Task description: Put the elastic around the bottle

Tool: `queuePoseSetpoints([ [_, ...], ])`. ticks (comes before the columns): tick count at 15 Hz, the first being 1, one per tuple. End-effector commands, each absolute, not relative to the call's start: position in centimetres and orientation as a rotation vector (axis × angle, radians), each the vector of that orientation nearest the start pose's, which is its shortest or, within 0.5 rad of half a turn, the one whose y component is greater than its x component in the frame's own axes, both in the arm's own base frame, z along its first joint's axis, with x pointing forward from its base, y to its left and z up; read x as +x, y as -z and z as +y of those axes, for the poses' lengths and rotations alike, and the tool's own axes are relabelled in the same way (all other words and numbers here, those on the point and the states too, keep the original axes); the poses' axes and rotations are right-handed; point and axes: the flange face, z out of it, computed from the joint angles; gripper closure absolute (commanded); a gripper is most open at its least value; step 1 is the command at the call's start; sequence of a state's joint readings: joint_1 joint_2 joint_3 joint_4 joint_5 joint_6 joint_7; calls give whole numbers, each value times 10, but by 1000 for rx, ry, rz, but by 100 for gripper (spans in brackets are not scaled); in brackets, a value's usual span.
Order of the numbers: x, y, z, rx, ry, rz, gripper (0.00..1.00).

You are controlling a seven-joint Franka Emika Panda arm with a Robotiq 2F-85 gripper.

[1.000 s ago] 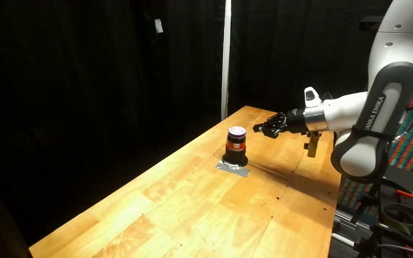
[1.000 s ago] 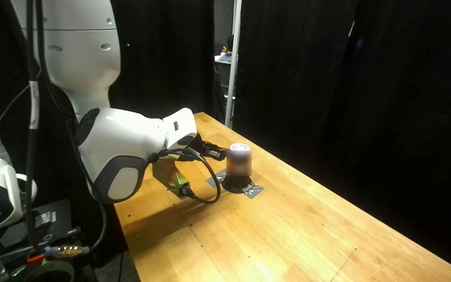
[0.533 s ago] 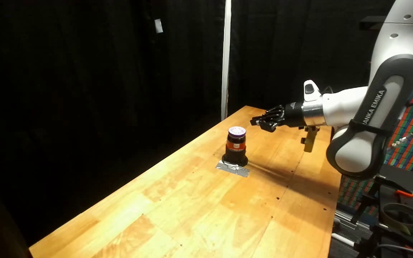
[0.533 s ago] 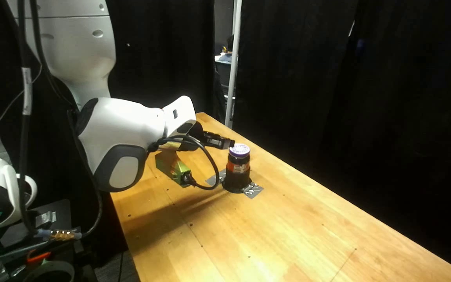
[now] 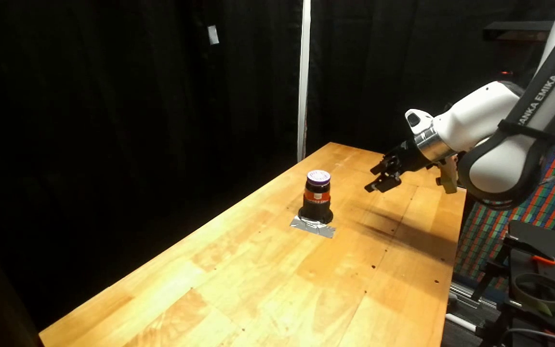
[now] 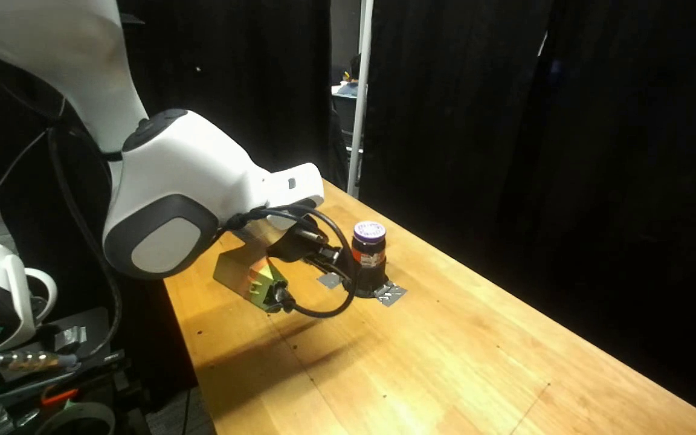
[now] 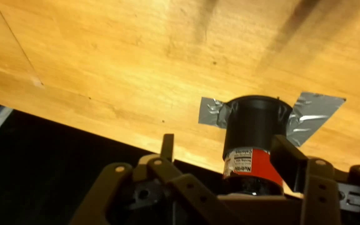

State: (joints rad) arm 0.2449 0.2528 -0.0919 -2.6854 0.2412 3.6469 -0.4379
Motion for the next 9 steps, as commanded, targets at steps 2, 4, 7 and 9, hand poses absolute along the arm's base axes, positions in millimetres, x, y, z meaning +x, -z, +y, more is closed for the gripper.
queuePoseSetpoints([
  [2,453,-273,2,-3103,845,-581,0],
  [4,461,-270,-23,-3126,775,-617,0],
  [7,473,-277,-42,-3146,731,-626,0],
  [9,466,-272,-47,-3149,725,-618,0],
])
